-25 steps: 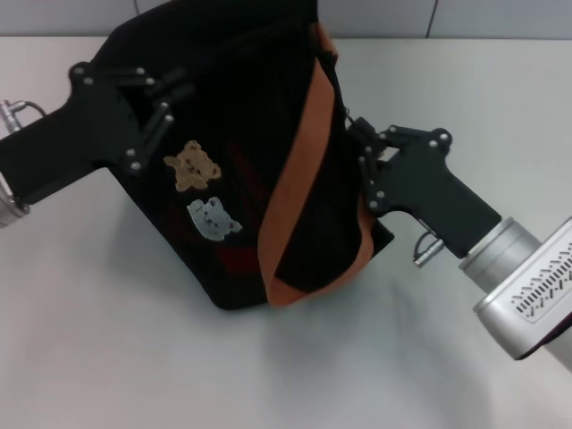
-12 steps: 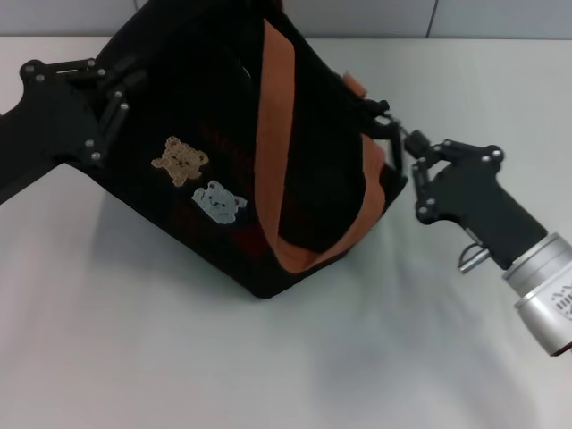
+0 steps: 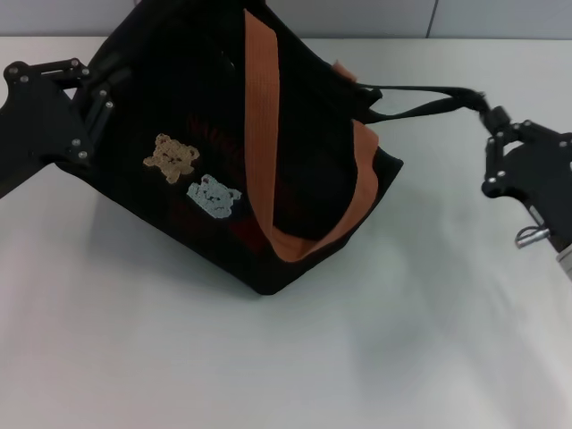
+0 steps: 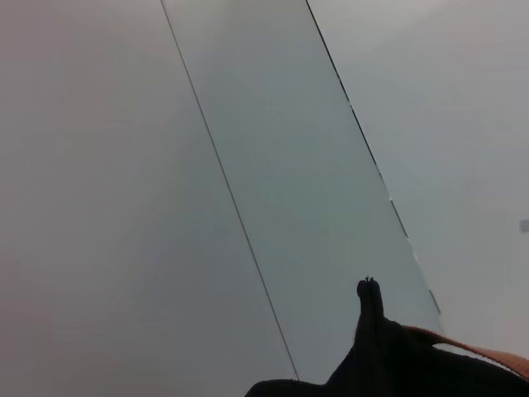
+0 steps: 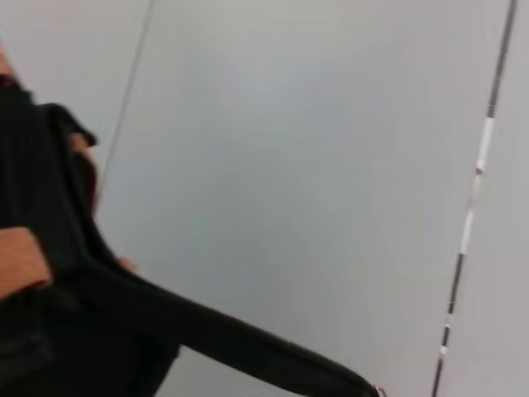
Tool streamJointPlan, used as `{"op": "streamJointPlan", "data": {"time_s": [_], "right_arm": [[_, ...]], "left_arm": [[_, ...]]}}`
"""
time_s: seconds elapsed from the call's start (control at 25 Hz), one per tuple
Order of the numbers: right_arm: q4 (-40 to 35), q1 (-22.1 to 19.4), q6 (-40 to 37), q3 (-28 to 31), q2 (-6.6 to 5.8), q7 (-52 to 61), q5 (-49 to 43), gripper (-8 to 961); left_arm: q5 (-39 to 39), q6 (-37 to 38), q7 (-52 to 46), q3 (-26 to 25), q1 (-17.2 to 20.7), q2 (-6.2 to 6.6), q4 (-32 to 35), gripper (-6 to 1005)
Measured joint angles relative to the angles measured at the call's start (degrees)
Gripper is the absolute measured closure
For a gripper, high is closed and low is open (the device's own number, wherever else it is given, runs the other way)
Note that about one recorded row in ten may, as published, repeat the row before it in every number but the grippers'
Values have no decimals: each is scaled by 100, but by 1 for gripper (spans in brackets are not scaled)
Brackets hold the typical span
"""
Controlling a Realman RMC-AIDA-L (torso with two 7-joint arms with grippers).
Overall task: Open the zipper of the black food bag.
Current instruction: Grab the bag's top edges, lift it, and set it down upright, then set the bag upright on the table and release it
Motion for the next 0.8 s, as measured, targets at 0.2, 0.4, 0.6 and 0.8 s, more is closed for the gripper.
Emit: {"op": "streamJointPlan", "data": {"time_s": [0.2, 0.4, 0.6, 0.8], "right_arm": [[-51, 8, -6, 85, 0, 148, 0, 940], [19, -28, -255, 263, 14, 398, 10, 934], [19, -17, -362, 316, -1, 952, 51, 928], [-231, 20, -700, 278, -37, 2074, 12, 836]], "left_arm": [[-3, -4, 34, -87, 28, -17, -3, 931], [-10, 44, -3, -165, 75, -31, -265, 929], [-173, 122, -426, -328, 214, -59, -586, 928], [-305, 223, -576, -656, 403, -44, -845, 843]]}}
